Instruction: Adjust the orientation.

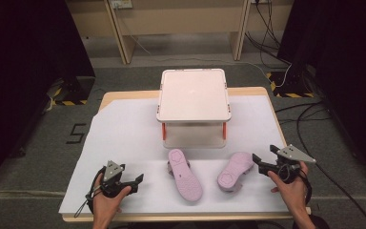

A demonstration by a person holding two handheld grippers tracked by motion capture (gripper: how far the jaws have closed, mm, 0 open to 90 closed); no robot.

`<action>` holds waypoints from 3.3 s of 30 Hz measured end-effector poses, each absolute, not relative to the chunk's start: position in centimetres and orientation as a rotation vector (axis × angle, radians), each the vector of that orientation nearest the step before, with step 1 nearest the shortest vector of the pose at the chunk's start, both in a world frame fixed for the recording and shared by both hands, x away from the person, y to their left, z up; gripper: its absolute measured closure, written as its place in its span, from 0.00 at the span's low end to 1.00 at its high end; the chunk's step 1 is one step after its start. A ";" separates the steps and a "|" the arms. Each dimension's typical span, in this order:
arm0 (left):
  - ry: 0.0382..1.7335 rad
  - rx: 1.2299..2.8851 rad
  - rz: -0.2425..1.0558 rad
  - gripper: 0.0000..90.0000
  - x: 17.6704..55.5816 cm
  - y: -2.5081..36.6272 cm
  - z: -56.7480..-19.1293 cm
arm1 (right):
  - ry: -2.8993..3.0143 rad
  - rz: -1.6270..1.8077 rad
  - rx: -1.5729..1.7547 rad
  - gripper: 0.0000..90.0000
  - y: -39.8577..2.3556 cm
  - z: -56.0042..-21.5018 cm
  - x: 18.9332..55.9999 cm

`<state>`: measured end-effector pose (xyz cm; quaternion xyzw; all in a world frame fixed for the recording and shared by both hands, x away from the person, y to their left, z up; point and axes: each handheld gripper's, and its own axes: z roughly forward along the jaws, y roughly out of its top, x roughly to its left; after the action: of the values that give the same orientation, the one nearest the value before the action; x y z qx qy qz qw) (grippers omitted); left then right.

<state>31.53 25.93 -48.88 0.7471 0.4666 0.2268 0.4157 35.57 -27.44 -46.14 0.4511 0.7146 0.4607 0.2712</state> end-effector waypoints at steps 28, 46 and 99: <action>0.886 1.970 0.438 0.30 32.4 19.7 -48.9 | 1.944 1.234 1.209 0.25 -27.3 -46.3 35.6; 0.770 2.066 0.474 0.44 35.5 15.5 -48.9 | 1.962 1.238 1.191 0.26 -27.2 -46.3 35.6; 0.902 2.097 0.557 0.50 32.4 18.5 -45.9 | 1.969 1.239 1.188 0.26 -27.1 -46.4 35.7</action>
<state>32.41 18.47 -45.94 0.8233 0.3541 0.2188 0.3859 35.70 -27.13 -46.40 0.4388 0.7275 0.4580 0.2616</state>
